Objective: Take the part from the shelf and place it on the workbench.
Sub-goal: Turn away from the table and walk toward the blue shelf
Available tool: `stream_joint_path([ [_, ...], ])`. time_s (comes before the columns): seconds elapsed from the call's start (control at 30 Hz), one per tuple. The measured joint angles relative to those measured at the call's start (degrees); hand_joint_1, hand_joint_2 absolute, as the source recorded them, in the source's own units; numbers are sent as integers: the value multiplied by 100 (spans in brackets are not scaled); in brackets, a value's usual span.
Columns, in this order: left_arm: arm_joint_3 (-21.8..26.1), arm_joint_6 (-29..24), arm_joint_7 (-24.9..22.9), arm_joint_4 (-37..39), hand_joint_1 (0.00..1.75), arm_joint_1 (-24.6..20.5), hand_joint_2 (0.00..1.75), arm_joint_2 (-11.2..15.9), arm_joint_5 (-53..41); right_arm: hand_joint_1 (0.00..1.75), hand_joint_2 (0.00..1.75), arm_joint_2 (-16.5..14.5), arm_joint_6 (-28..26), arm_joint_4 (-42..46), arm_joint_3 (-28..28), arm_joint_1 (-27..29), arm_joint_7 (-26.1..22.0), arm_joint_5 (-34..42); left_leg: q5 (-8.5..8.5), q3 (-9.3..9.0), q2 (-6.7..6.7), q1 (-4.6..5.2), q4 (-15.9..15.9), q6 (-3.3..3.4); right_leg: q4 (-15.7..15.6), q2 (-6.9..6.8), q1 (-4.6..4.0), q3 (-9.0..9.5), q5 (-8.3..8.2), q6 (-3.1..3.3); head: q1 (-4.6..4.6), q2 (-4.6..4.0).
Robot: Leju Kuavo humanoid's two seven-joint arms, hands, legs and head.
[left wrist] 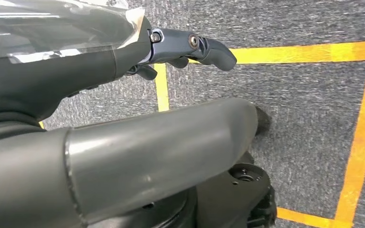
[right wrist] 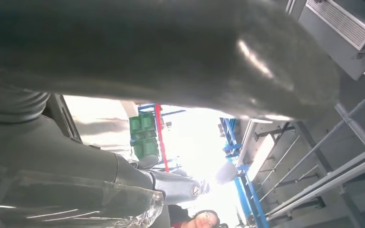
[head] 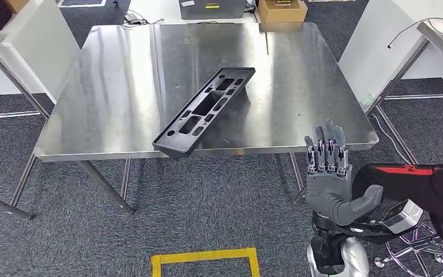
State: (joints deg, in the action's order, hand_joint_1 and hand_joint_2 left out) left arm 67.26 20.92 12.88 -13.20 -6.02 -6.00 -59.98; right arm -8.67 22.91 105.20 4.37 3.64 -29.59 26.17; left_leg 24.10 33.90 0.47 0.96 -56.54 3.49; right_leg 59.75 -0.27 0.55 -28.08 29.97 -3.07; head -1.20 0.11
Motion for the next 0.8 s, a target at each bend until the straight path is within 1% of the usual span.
stream_joint_path([
  [0.03, 2, 0, -11, 0, 0, -1, 0, 1, 1, 0, 0, -2, -4, 0, 0, -5, 0, -8, -36, 28, 3, 12, -8, -21, -285, 0, -19, 157, -12, 29, 2, 0],
  [0.07, 6, 0, -25, 0, 0, -2, 0, 2, 3, 0, 0, -4, -13, 0, 0, -9, 0, -14, -75, 54, 7, 19, -13, -48, -431, 1, -39, 218, -2, 55, 3, 0],
  [0.1, 15, 0, -37, -1, 0, -2, 0, 7, 7, 0, 0, -7, -24, 0, 0, -9, 0, -20, -113, 73, 10, 23, -12, -80, -471, 1, -39, 196, -16, 81, 4, 0],
  [0.13, 27, 0, -45, -1, 0, -1, 0, 20, 14, 0, 0, -9, -36, -2, -1, -11, 0, -22, -118, 96, 3, 15, -25, -108, -483, -3, 0, 159, -44, 120, 3, 0],
  [0.17, 40, 0, -49, -2, 0, 1, 0, 30, 25, 0, 0, -13, -49, -5, -3, -17, 0, -24, -52, 133, -12, 5, -79, -146, -492, -7, 32, 129, -83, 175, 6, 0],
  [0.2, 50, 0, -49, -2, 0, 4, 0, 39, 36, 0, 0, -18, -62, -9, -5, -23, 1, -25, 104, 196, -31, -12, -220, -186, -503, -15, 66, 99, -132, 240, 15, 0],
  [0.23, 56, 0, -49, -2, 0, 5, 0, 47, 44, 0, 0, -27, -75, -13, -9, -30, 5, -25, 339, 292, -49, -42, -473, -226, -507, -25, 87, 70, -180, 288, 24, 0],
  [0.27, 58, 0, -49, -2, 0, 6, 0, 46, 47, 0, 0, -38, -90, -15, -11, -35, 14, -25, 607, 410, -60, -72, -831, -274, -503, -31, 76, 26, -224, 316, 35, 0],
  [0.3, 58, 1, -51, -2, 0, 6, 0, 47, 41, 0, 0, -48, -103, -15, -11, -35, 30, -26, 826, 523, -64, -108, -1216, -317, -495, -38, 72, -22, -266, 323, 41, 0],
  [0.33, 57, 1, -56, -2, 0, 7, 0, 48, 30, 0, 0, -59, -114, -15, -11, -36, 51, -27, 945, 588, -63, -143, -1515, -359, -483, -42, 70, -76, -303, 314, 42, 0],
  [0.37, 57, 2, -62, -2, 0, 7, 0, 50, 19, 0, 0, -68, -121, -15, -11, -38, 72, -33, 952, 567, -62, -181, -1639, -397, -463, -44, 75, -129, -334, 297, 42, 0],
  [0.4, 56, 2, -67, -2, 0, 6, 0, 52, 10, 0, 0, -77, -125, -15, -10, -41, 94, -39, 857, 434, -60, -218, -1532, -428, -435, -44, 85, -179, -357, 279, 42, 0],
  [0.43, 57, 2, -72, -2, 0, 4, 0, 55, 7, 0, 0, -86, -129, -15, -10, -47, 109, -46, 709, 198, -59, -255, -1217, -455, -395, -44, 99, -227, -373, 262, 42, 0],
  [0.47, 57, 2, -77, -2, 0, 1, 0, 55, 7, 0, 0, -96, -132, -15, -9, -57, 122, -56, 603, -71, -62, -285, -809, -477, -351, -43, 109, -276, -383, 244, 43, 0],
  [0.5, 58, 2, -81, -2, 0, -3, 0, 57, 7, 0, 0, -106, -133, -15, -8, -70, 133, -67, 522, -287, -78, -291, -465, -471, -310, -42, 108, -324, -398, 218, 44, 0],
  [0.53, 58, 2, -86, -2, 0, -4, 0, 56, 7, 0, 0, -115, -133, -15, -8, -84, 142, -82, 482, -413, -93, -285, -237, -448, -280, -41, 101, -364, -420, 183, 38, 0],
  [0.57, 58, 2, -89, -2, 0, -4, 0, 56, 7, 0, 0, -123, -133, -15, -7, -96, 150, -95, 482, -440, -109, -265, -145, -416, -265, -40, 91, -399, -449, 138, 33, 0],
  [0.6, 58, 2, -89, -2, 0, -3, 0, 57, 5, 0, 0, -130, -134, -15, -5, -103, 157, -103, 449, -407, -120, -236, -147, -366, -265, -37, 83, -425, -487, 82, 23, 0],
  [0.63, 58, 2, -88, -2, 0, -1, 0, 56, 4, 0, 0, -135, -134, -15, -2, -107, 162, -109, 413, -366, -113, -228, -134, -310, -264, -35, 76, -454, -509, 28, 13, 0],
  [0.67, 58, 2, -83, -2, 0, -2, 0, 52, 2, 0, 0, -139, -135, -15, 4, -107, 168, -111, 368, -324, -103, -215, -114, -249, -228, -29, 82, -505, -479, 1, 13, 0],
  [0.7, 57, 2, -77, -3, 0, -3, 0, 51, -1, 0, 0, -142, -137, -15, 11, -107, 174, -113, 312, -273, -90, -208, -96, -177, -112, -22, 88, -585, -370, 6, 0, 0],
  [0.73, 57, 1, -68, -3, 0, -4, 0, 50, -2, 0, 0, -144, -138, -15, 18, -107, 178, -118, 253, -216, -75, -203, -79, -113, 112, -17, 94, -695, -188, 38, -9, 0],
  [0.77, 57, 1, -60, -4, 0, -5, 0, 50, -2, 0, 0, -146, -140, -15, 25, -106, 183, -120, 199, -148, -65, -187, -78, -74, 455, -10, 106, -833, 49, 85, -18, 0],
  [0.8, 58, 0, -55, -4, 0, -5, 0, 53, -2, 0, 0, -149, -141, -15, 30, -105, 184, -121, 147, -77, -58, -176, -80, -49, 848, -7, 105, -963, 269, 114, -28, 0],
])
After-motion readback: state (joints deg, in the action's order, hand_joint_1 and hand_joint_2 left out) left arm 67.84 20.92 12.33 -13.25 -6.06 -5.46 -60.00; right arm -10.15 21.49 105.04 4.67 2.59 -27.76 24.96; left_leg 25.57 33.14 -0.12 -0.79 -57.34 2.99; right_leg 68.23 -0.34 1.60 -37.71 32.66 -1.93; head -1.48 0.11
